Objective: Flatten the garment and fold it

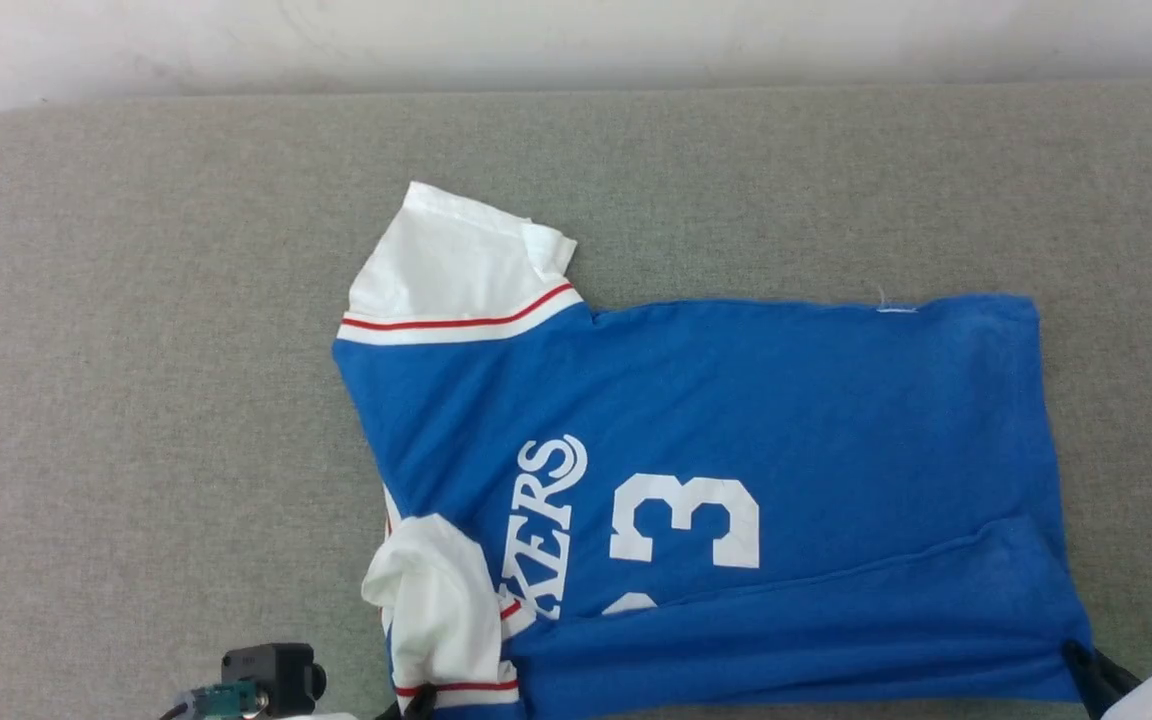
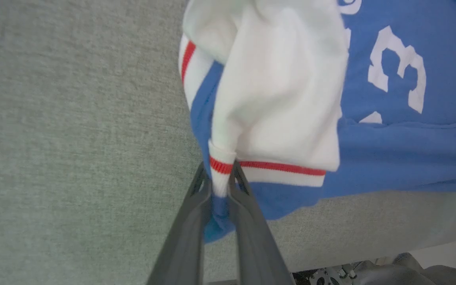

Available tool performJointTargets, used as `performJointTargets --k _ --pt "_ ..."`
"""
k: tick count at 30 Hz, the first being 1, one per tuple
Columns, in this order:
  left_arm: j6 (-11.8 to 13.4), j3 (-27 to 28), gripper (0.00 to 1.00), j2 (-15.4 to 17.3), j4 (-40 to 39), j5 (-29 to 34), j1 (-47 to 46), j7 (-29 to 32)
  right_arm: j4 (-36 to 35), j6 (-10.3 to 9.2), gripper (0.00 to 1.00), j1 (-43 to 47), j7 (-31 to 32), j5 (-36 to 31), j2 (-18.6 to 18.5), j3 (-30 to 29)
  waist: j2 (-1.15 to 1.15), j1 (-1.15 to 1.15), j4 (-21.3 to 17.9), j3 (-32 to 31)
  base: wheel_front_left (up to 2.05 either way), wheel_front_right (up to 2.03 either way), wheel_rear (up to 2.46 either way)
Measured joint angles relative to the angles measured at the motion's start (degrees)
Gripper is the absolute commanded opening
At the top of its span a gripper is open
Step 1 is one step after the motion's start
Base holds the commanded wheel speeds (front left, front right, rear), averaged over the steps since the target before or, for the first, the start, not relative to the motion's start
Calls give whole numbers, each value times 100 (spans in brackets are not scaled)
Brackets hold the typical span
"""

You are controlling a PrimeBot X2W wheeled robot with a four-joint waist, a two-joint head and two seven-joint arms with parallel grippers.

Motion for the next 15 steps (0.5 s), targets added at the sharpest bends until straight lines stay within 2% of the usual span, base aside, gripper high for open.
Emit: performJointTargets --k 1,2,3,10,15 --pt "-27 4 37 -23 38 -2 -3 -16 18 -1 66 -1 -45 0 -1 20 0 0 6 -16 0 0 0" --pt "-34 7 67 -52 75 -3 -12 -51 32 0 100 -4 -92 2 -1 33 0 0 12 -28 0 0 0" --pt "-36 18 100 -76 108 -4 -20 -74 53 -1 100 -9 -151 5 -2 27 0 0 17 -36 0 0 0" --pt "-84 297 100 -130 48 -189 10 -314 14 -8 100 -46 -421 167 -8 68 0 0 -3 -25 0 0 0" --pt "-87 842 100 -88 -461 -324 70 -666 -423 -8 100 -299 -976 189 -5 20 1 0 -30 49 0 0 0"
